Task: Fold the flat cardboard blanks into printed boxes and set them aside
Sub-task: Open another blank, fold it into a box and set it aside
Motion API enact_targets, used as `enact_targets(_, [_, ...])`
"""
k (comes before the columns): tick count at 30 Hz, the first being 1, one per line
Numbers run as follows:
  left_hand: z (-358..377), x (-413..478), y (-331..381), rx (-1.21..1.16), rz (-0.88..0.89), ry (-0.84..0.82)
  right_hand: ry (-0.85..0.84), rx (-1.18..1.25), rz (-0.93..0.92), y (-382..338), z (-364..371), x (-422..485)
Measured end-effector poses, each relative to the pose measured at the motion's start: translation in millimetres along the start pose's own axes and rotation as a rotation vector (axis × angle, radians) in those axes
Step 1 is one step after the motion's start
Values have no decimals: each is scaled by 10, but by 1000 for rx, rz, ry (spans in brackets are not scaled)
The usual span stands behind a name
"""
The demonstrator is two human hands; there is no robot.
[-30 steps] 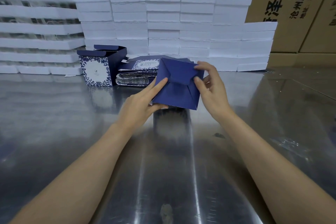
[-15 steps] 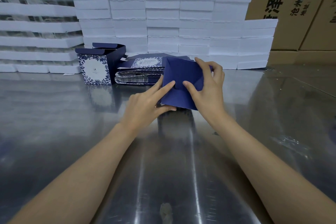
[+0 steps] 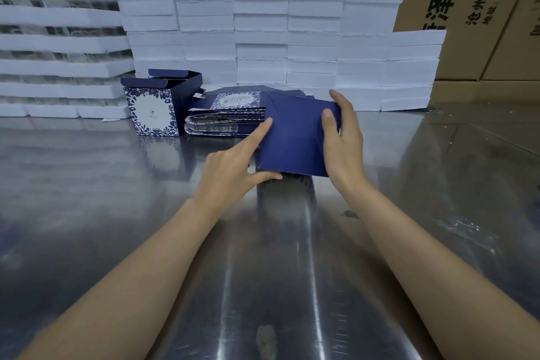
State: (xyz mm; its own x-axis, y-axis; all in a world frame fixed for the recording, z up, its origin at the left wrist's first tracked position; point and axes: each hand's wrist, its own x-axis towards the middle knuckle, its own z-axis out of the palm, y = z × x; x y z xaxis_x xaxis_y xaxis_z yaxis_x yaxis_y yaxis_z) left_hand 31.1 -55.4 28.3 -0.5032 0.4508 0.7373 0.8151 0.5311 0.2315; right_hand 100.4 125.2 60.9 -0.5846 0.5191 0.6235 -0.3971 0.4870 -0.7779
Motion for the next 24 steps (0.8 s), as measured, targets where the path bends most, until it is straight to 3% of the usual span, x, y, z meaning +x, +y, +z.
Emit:
enact_targets(4, [-41,-11,-2,-113,-17,-23,77,83,25,-52,-5,7])
enact_targets(8, [20,-3,-36,-178,21,94,119,108,-148,-115,-17,-35])
enact_targets(13, [56,-25,-82,-420,-12,187,-14,128,-356,-64,2,-55])
enact_targets(15, [72,-24,-110,-485,-106,218,-63,86,-354,45,41,-68])
enact_targets(19, [137,23,-297,-319,-404,299,-25,-168,-91,430,20,-81])
enact_targets(22, [184,51,-438,-427,-625,262,147,-137,250,626,-70,20])
enact_targets(24, [213,66,-483,-456,-703,165,152,-84,358,670,-108,81])
